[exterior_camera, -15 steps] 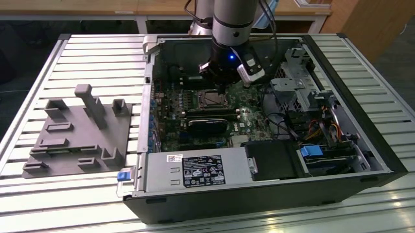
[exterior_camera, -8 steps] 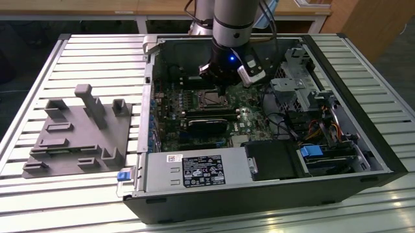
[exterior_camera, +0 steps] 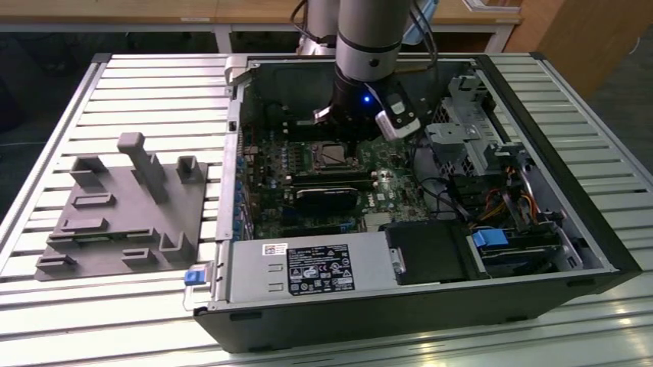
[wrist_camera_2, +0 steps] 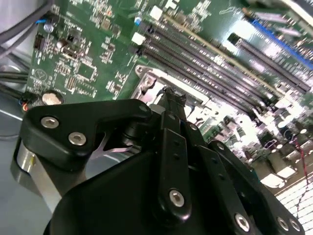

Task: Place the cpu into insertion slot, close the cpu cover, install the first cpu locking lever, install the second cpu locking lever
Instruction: 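Install the second cpu locking lever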

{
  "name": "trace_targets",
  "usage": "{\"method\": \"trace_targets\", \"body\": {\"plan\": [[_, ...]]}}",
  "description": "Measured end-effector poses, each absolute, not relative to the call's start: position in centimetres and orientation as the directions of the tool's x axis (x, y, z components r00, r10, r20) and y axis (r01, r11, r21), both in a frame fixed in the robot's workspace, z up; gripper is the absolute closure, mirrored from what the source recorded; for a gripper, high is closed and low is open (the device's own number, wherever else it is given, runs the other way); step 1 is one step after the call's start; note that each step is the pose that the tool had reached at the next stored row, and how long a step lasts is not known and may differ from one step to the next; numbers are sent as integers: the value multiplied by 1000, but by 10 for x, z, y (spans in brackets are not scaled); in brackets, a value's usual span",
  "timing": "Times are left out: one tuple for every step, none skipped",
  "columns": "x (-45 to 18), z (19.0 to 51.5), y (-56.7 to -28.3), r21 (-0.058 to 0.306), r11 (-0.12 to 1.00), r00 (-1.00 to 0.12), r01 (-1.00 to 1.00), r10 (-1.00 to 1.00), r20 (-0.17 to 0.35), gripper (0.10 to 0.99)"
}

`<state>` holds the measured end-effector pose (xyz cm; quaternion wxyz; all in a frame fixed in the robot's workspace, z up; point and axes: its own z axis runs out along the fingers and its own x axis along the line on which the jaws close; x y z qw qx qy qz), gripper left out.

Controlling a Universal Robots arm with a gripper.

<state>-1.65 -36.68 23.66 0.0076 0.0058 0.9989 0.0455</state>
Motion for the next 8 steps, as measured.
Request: {"method": "trace_targets", "body": {"plan": [[-17, 236, -368, 91, 996, -1000, 11, 12, -15, 980], [-19, 236, -368, 91, 996, -1000, 11, 12, -15, 980], [-20, 236, -369, 91, 996, -1000, 11, 12, -15, 980], [-21, 236, -369, 91, 996, -1000, 11, 12, -15, 980], [-23, 236, -370, 91, 996, -1000, 11, 12, -15, 980], [-25, 236, -370, 91, 996, -1000, 11, 12, -15, 980], [-28, 236, -371, 91, 996, -1000, 11, 12, -15, 980], [-30, 236, -371, 91, 996, -1000, 11, 12, -15, 980]]}}
